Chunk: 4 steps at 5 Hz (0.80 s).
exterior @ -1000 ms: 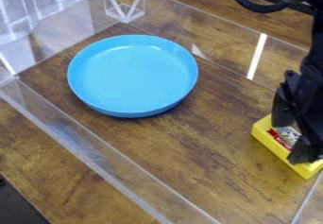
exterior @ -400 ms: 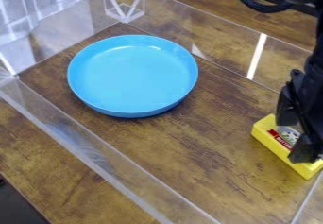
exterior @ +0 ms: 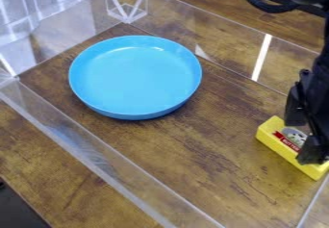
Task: Put the yellow block in the blue tray
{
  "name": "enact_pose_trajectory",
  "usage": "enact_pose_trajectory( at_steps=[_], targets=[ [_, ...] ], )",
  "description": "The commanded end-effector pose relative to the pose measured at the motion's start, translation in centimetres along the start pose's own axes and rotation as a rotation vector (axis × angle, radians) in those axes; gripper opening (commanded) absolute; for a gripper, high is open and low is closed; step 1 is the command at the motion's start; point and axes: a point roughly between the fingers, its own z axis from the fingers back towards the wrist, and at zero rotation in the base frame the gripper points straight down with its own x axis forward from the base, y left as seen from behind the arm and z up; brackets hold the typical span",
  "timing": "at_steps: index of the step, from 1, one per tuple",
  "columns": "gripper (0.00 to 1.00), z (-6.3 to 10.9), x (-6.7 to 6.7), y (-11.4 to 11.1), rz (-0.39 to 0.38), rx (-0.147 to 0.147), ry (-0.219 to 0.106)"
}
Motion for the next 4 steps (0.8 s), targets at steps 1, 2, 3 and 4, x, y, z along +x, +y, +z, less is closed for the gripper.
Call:
enact_pose_trajectory(
  at_steps=[1,2,3,4],
  targets=[
    [1.0,-6.1,-2.5,-1.9,-0.028,-0.06,0.147],
    [1.0,-6.0,-2.4,-1.7,0.043,-0.062,0.171],
    [1.0,-5.8,-2.3,-1.4,0.113,-0.065,0.193],
    [1.0,-6.2,-2.0,-0.4,0.097,-0.065,0.205]
  ],
)
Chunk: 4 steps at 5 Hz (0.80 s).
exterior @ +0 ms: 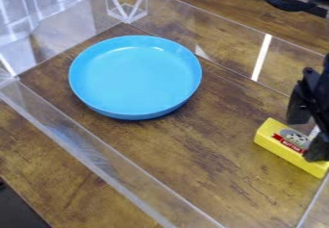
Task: Put the yellow block in the blue tray
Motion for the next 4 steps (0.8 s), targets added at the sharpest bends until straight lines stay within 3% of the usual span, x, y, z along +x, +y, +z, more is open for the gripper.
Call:
enact_pose_trajectory(
  at_steps=[1,2,4],
  targets=[
    [1.0,-6.4,-2.1,0.2,-0.014,-0.046,0.157],
    [1.0,-6.6,-2.5,0.3,-0.038,-0.043,0.17],
    [1.0,-7.4,-5.3,2.4,-0.141,-0.037,0.189]
  ],
)
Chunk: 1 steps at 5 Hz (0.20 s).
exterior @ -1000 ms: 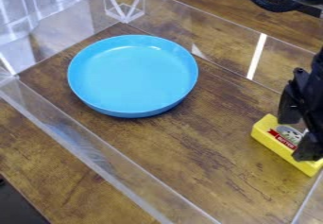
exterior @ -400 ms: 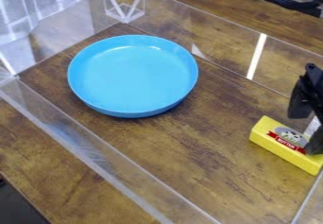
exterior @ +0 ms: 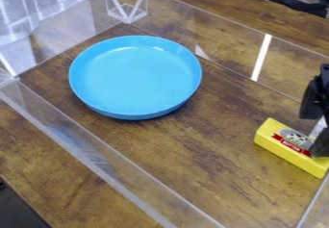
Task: Put the yellow block in the blue tray
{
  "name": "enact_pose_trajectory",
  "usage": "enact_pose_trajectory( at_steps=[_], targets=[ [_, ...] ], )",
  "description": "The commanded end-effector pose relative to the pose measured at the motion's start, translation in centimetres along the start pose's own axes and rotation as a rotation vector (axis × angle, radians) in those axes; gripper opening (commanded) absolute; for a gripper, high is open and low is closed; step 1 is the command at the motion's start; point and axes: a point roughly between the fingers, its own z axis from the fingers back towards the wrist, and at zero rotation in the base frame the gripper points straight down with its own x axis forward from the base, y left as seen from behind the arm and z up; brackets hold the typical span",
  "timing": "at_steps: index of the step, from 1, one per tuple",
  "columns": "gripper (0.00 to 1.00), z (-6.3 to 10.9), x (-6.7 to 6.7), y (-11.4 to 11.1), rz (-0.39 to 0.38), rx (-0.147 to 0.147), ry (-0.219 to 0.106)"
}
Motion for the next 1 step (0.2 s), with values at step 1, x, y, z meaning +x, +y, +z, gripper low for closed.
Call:
enact_pose_trajectory(
  at_steps=[1],
  targets=[
    [0.0,-6.42,-4.38,-2.03,0.026,-0.103,0.194]
  ],
)
